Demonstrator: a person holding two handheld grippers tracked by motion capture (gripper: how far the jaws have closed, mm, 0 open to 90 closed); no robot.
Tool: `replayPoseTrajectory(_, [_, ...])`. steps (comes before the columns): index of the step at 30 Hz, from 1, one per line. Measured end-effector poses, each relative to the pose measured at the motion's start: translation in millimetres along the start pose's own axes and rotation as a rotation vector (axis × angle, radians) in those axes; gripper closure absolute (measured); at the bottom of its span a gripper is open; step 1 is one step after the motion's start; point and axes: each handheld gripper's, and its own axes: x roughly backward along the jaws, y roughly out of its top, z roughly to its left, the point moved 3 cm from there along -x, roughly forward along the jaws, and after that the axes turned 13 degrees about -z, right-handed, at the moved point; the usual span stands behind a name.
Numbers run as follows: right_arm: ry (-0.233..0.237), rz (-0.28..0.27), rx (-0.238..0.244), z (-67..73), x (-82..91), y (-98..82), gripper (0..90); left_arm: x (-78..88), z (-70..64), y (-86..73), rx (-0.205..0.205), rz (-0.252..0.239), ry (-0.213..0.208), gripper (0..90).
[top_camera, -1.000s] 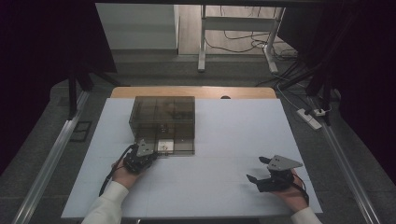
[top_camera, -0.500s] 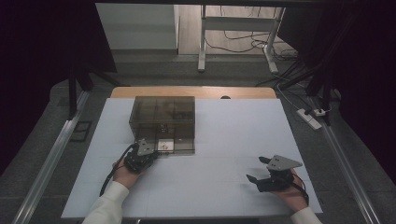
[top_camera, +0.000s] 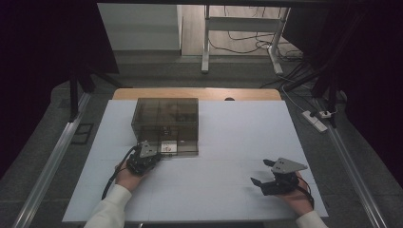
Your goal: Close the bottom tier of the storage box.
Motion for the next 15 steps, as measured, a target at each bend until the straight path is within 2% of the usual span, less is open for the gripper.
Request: replayPoseTrajectory(15, [-0.004,0.008,0.006,0.2,-0.5,0.3,15.3,-4.0,4.0,-0.3,0.001,-0.003,0.015,88.8])
